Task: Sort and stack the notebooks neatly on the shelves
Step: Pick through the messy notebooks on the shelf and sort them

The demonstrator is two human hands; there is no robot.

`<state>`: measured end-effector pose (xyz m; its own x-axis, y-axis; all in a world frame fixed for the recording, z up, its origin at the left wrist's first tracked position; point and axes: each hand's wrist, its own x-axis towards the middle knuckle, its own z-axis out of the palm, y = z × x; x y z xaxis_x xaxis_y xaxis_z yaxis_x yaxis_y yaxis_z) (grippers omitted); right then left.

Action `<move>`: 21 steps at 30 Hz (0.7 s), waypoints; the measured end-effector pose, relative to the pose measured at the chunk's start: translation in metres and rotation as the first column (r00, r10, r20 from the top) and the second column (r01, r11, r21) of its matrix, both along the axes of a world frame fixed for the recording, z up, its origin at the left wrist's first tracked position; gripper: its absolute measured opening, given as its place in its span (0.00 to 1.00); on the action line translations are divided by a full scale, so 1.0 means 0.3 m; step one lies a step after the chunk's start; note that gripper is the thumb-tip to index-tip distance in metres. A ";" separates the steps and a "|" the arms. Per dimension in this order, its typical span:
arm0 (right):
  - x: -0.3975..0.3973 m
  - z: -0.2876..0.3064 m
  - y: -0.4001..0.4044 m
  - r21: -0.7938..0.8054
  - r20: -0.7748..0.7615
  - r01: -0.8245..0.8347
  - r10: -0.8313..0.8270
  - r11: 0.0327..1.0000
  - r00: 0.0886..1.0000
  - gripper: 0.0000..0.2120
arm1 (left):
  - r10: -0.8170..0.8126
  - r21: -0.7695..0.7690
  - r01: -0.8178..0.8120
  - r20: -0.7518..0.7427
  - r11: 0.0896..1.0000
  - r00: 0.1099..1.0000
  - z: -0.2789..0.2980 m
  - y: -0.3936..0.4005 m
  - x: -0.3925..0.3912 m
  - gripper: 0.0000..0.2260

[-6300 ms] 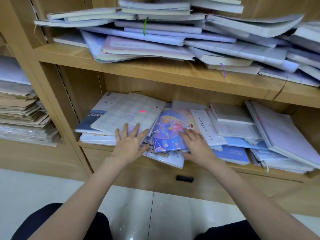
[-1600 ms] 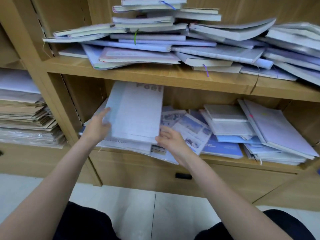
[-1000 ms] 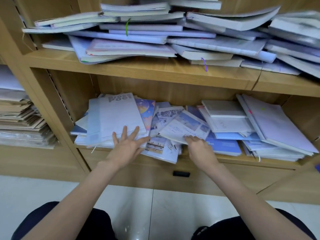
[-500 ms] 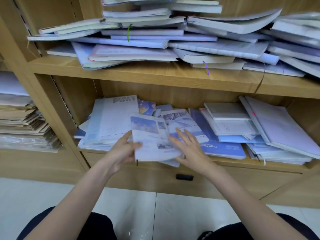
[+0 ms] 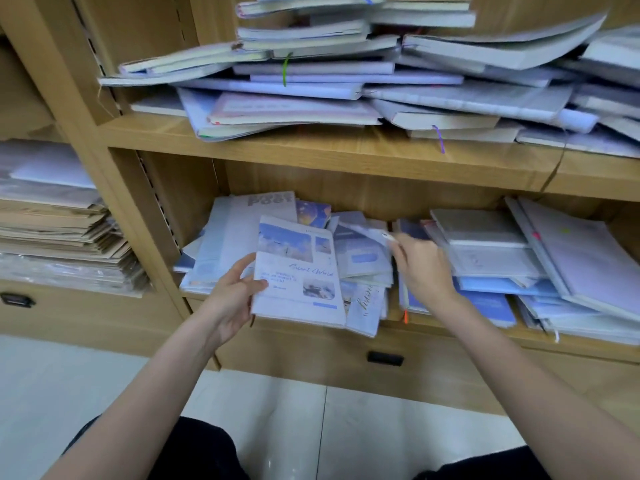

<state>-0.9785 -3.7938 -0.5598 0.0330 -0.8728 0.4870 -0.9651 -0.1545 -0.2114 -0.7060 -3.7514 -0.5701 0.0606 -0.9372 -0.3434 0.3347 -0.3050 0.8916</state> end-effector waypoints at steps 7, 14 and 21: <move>0.257 -0.148 0.226 -0.072 -0.089 -0.642 0.636 0.764 0.767 0.18 | -0.151 0.039 0.150 0.034 0.988 0.988 0.000 0.002 -0.125 0.05; 0.009 -0.166 0.224 0.453 0.447 -0.481 0.276 0.751 0.851 0.31 | -0.155 -0.026 0.160 0.138 0.987 0.978 -0.029 0.064 -0.167 0.21; -0.014 -0.122 0.281 0.287 0.852 -0.582 0.076 0.761 0.518 0.13 | -0.359 -0.265 0.413 0.229 0.872 0.905 0.072 0.212 -0.047 0.25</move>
<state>-0.9828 -3.7095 -0.5963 0.2196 -0.9755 -0.0083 -0.2780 -0.0544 -0.9590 -0.7201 -3.6878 -0.5486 -0.2961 -0.9533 -0.0596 0.0840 -0.0881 0.9926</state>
